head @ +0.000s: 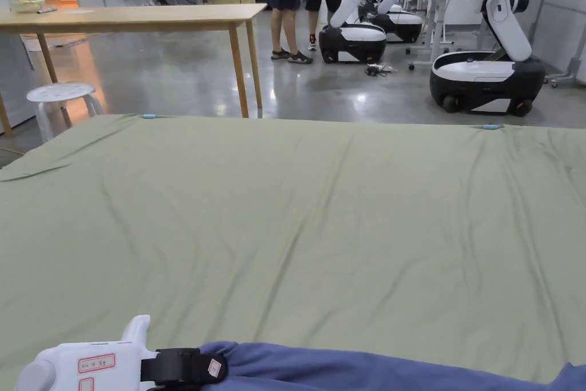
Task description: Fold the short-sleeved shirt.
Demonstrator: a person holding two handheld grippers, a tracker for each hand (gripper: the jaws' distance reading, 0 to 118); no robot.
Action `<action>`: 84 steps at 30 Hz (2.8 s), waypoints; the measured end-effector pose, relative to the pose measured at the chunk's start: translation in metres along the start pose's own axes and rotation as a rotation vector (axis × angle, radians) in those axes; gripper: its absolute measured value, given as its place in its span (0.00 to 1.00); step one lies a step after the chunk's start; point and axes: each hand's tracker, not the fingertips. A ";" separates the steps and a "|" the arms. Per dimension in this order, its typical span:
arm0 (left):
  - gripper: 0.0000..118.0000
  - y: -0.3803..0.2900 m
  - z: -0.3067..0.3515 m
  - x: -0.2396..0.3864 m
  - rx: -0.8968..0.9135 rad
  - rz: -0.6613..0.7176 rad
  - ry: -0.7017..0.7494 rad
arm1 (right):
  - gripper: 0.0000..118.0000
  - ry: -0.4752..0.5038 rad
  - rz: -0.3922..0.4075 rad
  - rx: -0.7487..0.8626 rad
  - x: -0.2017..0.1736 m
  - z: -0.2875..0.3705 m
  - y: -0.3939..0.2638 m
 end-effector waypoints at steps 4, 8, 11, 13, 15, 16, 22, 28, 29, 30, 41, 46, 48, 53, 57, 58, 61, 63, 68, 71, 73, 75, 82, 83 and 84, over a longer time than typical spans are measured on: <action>0.09 -0.001 0.003 0.003 0.049 -0.017 -0.039 | 0.00 -0.011 -0.003 0.000 0.001 0.002 -0.001; 0.09 0.007 0.012 0.007 0.066 -0.018 -0.038 | 0.00 -0.019 -0.012 -0.002 0.003 0.003 -0.001; 0.09 0.006 0.041 -0.003 -0.165 -0.087 0.443 | 0.00 -0.022 -0.010 -0.005 0.002 0.003 -0.001; 0.09 0.015 0.055 0.002 -0.149 -0.119 0.479 | 0.00 -0.023 -0.006 -0.008 0.001 0.004 -0.002; 0.09 0.025 0.078 0.004 -0.089 -0.092 0.512 | 0.00 -0.022 -0.006 -0.009 0.000 0.004 -0.002; 0.09 0.025 0.086 0.012 -0.057 -0.096 0.546 | 0.00 -0.021 -0.007 -0.009 -0.001 0.003 -0.002; 0.09 0.018 0.087 0.027 -0.077 -0.108 0.591 | 0.00 -0.001 -0.015 -0.004 -0.004 -0.003 -0.002; 0.09 0.020 0.055 0.081 -0.075 -0.140 0.423 | 0.00 0.007 -0.003 -0.020 -0.005 -0.006 -0.003; 0.09 0.018 0.043 0.094 -0.096 -0.152 0.405 | 0.00 0.006 -0.003 -0.021 -0.005 -0.006 -0.003; 0.09 0.015 0.029 0.106 -0.108 -0.164 0.400 | 0.00 0.007 -0.005 -0.021 -0.003 -0.006 -0.003; 0.09 -0.037 -0.115 0.061 -0.258 -0.062 0.455 | 0.00 -0.001 -0.032 -0.019 0.009 0.010 -0.014; 0.19 -0.054 -0.139 0.034 -0.339 -0.050 0.507 | 0.00 -0.039 -0.049 -0.015 0.025 0.024 -0.019; 0.56 -0.052 -0.135 0.037 -0.311 -0.010 0.474 | 0.00 -0.047 -0.058 -0.015 0.030 0.026 -0.020; 0.99 -0.043 -0.129 0.072 -0.304 -0.020 0.328 | 0.00 -0.062 -0.060 -0.028 0.035 0.024 -0.023; 0.99 -0.035 -0.106 0.115 -0.261 -0.142 0.310 | 0.00 -0.043 -0.063 -0.035 0.031 0.018 -0.023; 0.99 -0.032 -0.097 0.123 -0.244 -0.131 0.289 | 0.00 -0.038 -0.060 -0.037 0.029 0.016 -0.022; 0.98 -0.029 -0.067 0.145 -0.213 -0.149 0.272 | 0.00 -0.025 -0.048 -0.040 0.025 0.012 -0.020; 0.85 -0.034 -0.042 0.158 -0.162 -0.280 0.296 | 0.00 -0.010 -0.044 -0.036 0.023 0.010 -0.019; 0.00 -0.071 0.002 0.164 -0.091 -0.403 0.394 | 0.00 0.024 -0.038 -0.029 0.016 0.005 -0.017; 0.00 -0.081 0.016 0.152 -0.094 -0.373 0.405 | 0.00 0.032 -0.026 -0.033 0.011 0.002 -0.014; 0.00 -0.080 0.016 0.143 -0.091 -0.349 0.424 | 0.00 0.041 -0.019 -0.033 0.009 0.001 -0.013; 0.00 -0.072 0.012 0.132 -0.091 -0.323 0.406 | 0.00 0.046 -0.013 -0.028 0.006 0.002 -0.011; 0.00 -0.055 -0.070 0.073 -0.217 -0.217 0.394 | 0.00 0.039 -0.010 -0.023 0.005 0.009 -0.013; 0.00 -0.057 -0.083 0.066 -0.233 -0.233 0.448 | 0.00 0.032 -0.009 -0.026 0.006 0.011 -0.014; 0.00 -0.048 -0.087 0.043 -0.272 -0.243 0.475 | 0.00 0.020 -0.009 -0.030 0.007 0.012 -0.015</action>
